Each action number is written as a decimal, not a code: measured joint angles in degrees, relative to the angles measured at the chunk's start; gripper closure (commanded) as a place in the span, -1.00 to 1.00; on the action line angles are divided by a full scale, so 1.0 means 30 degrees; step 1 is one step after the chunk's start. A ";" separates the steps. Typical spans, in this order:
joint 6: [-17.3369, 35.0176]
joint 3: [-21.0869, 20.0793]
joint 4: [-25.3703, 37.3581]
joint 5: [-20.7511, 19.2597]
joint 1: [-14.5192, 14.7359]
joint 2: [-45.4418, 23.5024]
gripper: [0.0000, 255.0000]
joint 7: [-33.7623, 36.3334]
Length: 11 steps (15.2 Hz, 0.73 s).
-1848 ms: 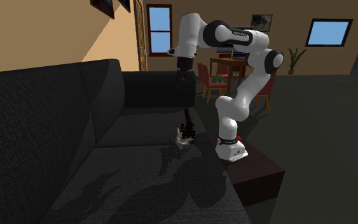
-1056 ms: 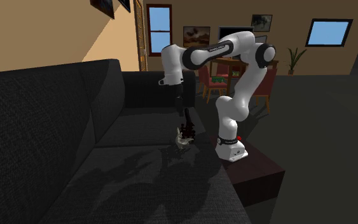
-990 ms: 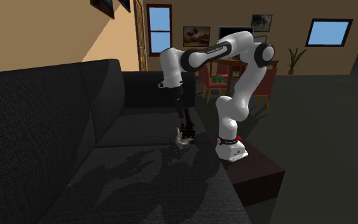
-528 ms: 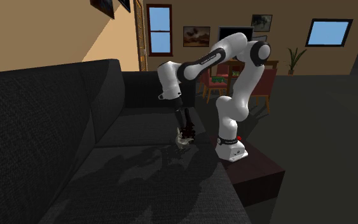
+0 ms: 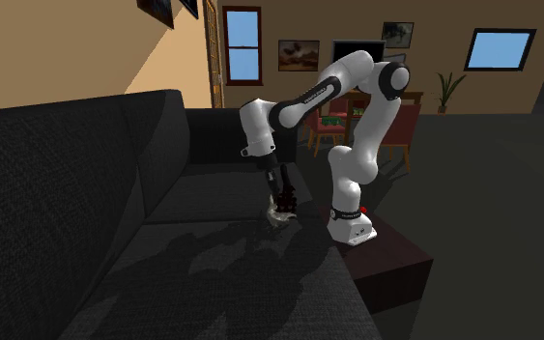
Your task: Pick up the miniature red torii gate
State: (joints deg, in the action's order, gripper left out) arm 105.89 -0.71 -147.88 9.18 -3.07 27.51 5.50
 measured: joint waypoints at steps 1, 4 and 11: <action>0.0002 0.0001 -0.0001 -0.0002 -0.0001 0.0002 1.00 -0.0001; 0.0005 0.0001 -0.0005 -0.0002 -0.0001 0.0007 1.00 -0.0001; -0.1159 0.0017 0.0692 -0.0058 -0.0009 0.0476 1.00 0.0173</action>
State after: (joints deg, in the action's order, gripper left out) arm 102.42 -0.66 -145.81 9.01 -3.10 28.94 6.02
